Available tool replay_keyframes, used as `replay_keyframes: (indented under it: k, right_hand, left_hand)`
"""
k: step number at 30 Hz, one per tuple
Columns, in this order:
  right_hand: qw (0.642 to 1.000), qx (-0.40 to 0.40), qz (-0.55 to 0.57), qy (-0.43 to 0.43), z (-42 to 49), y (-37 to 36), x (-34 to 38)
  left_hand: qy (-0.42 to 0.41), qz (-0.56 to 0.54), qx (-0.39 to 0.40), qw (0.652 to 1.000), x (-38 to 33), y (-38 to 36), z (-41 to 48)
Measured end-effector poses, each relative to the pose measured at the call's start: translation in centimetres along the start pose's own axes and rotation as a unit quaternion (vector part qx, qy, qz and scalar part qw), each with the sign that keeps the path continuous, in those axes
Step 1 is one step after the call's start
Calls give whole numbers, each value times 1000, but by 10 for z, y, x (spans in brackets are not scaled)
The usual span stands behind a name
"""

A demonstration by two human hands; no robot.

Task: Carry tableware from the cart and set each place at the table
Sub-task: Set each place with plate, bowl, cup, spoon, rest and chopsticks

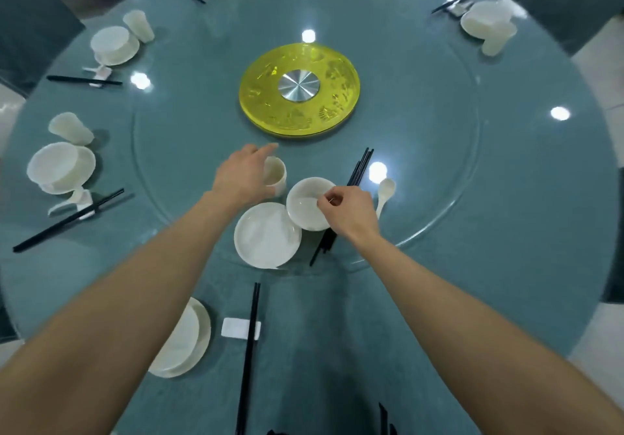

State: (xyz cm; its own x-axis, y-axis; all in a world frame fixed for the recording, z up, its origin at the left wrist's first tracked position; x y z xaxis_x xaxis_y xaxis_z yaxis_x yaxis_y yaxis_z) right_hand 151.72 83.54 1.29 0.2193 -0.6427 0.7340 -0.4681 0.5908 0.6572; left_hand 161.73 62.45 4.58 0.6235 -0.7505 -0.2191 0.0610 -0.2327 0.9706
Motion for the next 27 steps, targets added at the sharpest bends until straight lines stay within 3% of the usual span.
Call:
replay_keyframes:
  k: [3, 7, 12, 19, 24, 27]
  right_hand:
    - [1000, 0, -10, 12, 11, -2, 3]
    - [1000, 1, -9, 27, 21, -8, 11]
    - [990, 10, -34, 137, 34, -24, 36]
    - [970, 101, -26, 217, 47, -41, 78]
    - [964, 76, -38, 253, 46, -36, 69]
    - [968, 43, -69, 239, 49, -29, 50]
  left_hand:
    - [-14, 5, 31, 999, 0, -9, 12]
    - [-3, -24, 12, 1000, 5, -6, 19]
    - [73, -162, -31, 984, 29, 24, 20]
    - [40, -269, 4, 962, 17, 56, -1]
    - [16, -252, 6, 968, 12, 65, -8]
    - [10, -260, -34, 965, 14, 74, -5]
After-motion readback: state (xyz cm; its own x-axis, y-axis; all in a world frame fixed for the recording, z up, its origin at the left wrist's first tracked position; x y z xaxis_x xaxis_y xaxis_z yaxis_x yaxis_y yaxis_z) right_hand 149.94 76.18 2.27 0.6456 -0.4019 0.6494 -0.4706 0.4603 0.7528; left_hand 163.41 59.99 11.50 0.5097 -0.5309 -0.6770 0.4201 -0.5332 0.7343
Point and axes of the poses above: each hand's wrist, its own z-axis towards the middle knuckle, its own y-axis out of the back of the hand, x = y × z, the point moved 3 cm from there along z, towards the middle knuckle, and after that the axes turned 9 degrees about -x, right-handed, at the moved point
